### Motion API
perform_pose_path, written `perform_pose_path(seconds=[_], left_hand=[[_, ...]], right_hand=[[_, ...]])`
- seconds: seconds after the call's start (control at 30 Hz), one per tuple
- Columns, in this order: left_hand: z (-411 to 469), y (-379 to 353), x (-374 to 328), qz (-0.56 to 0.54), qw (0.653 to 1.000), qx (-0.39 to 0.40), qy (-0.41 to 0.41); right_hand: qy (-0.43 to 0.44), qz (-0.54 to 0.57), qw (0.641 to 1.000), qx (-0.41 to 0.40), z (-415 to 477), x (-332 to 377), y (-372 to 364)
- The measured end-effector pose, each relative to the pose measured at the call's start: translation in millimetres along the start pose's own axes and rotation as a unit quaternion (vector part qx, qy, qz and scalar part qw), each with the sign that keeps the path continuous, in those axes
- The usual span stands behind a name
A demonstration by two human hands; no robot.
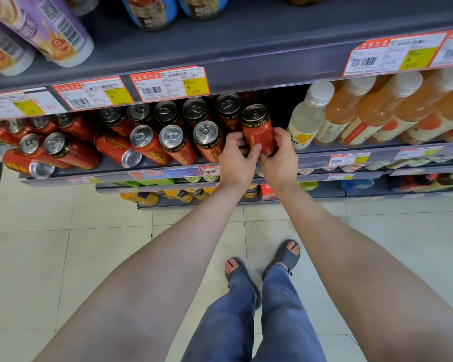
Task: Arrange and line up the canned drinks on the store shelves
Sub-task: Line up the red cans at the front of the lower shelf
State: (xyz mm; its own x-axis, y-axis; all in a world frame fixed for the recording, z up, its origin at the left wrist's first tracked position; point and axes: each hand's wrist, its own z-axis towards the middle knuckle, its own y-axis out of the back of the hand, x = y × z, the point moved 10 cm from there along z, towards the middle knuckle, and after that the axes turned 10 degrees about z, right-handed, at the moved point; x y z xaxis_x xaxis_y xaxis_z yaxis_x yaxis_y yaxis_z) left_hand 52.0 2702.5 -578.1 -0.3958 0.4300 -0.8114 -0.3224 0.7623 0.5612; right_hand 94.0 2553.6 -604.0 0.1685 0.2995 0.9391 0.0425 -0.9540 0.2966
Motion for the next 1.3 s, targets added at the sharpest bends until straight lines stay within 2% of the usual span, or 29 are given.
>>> perform_pose_path(seconds=[0.27,0.5,0.7,0.87,1.1,1.3], left_hand=[[4,-1,7,0.004,1.0,0.003,0.0],[-4,1,2,0.015,1.0,0.004,-0.017],[-11,-4,1,0.044,0.998,0.033,-0.029],[-18,-5,2,0.07,0.994,0.072,-0.039],[-32,29,-7,0.125,0.989,0.047,-0.067],[-51,68,-10,0.191,0.976,0.03,-0.105]], right_hand=[[0.036,-0.004,0.999,-0.004,1,3,4],[0.002,0.029,0.999,-0.015,-5,0,5],[-0.006,0.027,0.999,-0.024,-9,3,6],[-0.012,0.002,1.0,-0.012,-12,7,6],[0.028,-0.057,0.996,-0.061,-37,31,21],[0.083,-0.14,0.987,0.01,-65,64,3]])
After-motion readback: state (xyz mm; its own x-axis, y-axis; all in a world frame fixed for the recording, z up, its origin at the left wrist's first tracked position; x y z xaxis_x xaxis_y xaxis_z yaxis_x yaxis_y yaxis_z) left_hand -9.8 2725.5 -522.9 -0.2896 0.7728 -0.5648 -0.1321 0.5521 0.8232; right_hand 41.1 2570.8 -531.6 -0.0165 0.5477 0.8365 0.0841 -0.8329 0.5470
